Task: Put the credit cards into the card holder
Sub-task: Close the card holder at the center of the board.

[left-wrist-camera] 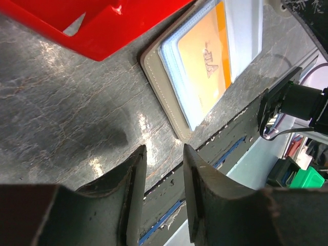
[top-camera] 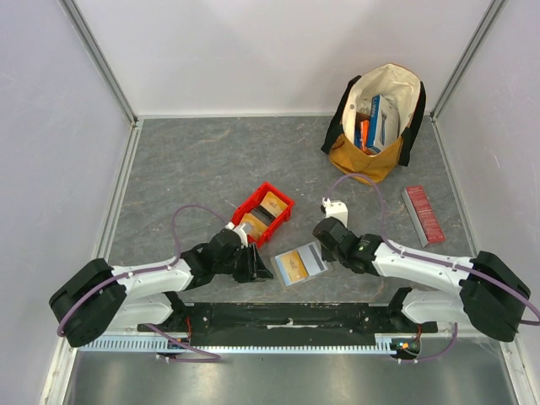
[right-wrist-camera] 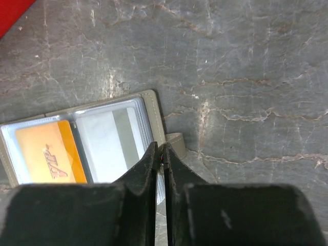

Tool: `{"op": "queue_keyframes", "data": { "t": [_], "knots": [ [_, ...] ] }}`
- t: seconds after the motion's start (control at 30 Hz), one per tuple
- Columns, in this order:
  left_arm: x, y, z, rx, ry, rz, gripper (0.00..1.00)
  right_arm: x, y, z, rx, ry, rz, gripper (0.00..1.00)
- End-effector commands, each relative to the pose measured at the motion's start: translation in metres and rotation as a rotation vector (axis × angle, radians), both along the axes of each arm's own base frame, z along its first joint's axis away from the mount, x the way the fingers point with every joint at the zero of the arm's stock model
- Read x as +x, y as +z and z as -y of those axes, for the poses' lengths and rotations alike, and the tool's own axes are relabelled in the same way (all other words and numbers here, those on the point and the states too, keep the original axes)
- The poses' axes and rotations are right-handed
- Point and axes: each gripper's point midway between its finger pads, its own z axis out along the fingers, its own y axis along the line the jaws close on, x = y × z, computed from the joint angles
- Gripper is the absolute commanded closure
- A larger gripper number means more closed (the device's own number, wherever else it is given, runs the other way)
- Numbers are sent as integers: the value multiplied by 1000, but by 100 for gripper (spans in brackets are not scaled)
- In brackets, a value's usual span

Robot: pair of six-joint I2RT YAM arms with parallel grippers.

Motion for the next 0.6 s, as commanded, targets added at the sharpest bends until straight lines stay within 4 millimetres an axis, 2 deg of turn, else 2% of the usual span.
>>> {"op": "queue_keyframes", "data": {
  "t": [0.0, 0.2, 0.43, 0.57],
  "knots": [
    [-2, 6, 7, -50, 2, -9, 59, -9, -1, -2, 65, 8, -13, 91],
    [-2, 7, 7, -56, 3, -9, 58, -10, 0, 0, 77, -9, -12, 98],
    [-1, 2, 3, -60, 44, -18, 35, -26, 6, -25, 277, 10, -68, 100],
    [0, -1, 8, -90, 64, -29, 31, -28, 2, -22, 281, -6, -80, 100]
  ]
}}
